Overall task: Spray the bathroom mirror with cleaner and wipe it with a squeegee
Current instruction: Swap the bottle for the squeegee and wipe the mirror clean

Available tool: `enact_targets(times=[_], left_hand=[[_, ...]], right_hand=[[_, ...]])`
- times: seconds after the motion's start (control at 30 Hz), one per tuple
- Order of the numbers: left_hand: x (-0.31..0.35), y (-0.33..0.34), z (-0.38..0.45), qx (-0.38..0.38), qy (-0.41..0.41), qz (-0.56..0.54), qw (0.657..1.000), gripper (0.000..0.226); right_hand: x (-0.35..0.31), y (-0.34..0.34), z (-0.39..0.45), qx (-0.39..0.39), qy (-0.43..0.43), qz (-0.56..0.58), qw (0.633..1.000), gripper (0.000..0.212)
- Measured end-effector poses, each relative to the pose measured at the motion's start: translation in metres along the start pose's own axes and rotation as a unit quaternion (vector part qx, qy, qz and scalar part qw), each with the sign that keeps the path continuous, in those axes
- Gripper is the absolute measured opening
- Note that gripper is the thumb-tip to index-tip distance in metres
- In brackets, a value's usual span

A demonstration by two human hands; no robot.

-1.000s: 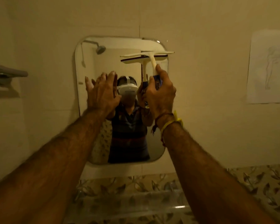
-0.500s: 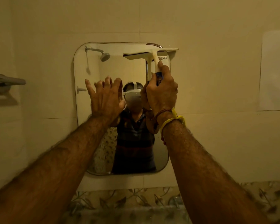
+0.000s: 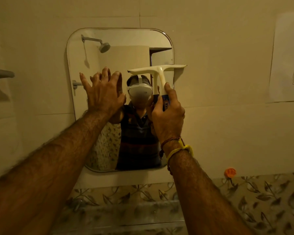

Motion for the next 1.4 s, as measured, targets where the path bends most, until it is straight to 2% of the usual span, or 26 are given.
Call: enact_targets(times=[0.47, 0.8, 0.93, 1.13, 1.3, 1.4], left_hand=[[0.0, 0.007, -0.007, -0.033, -0.023, -0.067, 0.997, 0.077], [0.0, 0.013, -0.056, 0.021, -0.033, -0.136, 0.99, 0.07], [-0.007, 0.028, -0.094, -0.007, -0.048, -0.143, 0.989, 0.07], [-0.041, 0.059, -0.15, -0.046, -0.118, -0.165, 0.978, 0.082], [-0.069, 0.092, -0.18, -0.133, -0.183, -0.214, 0.95, 0.099], [-0.072, 0.1, -0.188, -0.155, -0.179, -0.242, 0.941, 0.104]], right_hand=[[0.039, -0.022, -0.092, -0.025, 0.064, -0.018, 0.997, 0.047], [0.067, -0.047, -0.16, -0.049, 0.113, -0.051, 0.991, 0.047], [0.078, -0.056, -0.192, -0.058, 0.136, -0.064, 0.987, 0.047], [0.098, -0.062, -0.245, -0.075, 0.197, -0.056, 0.976, 0.047], [0.108, -0.066, -0.275, -0.061, 0.256, -0.039, 0.964, 0.046], [0.109, -0.064, -0.278, -0.049, 0.279, -0.036, 0.958, 0.044]])
Point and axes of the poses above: each hand's wrist, its own z-axis towards the middle knuckle, its own y-axis out of the palm, x = y × z, the point moved 9 cm from there along z, towards the middle knuckle, and after that the axes turned 3 degrees about -x, right-handed, at the moved point
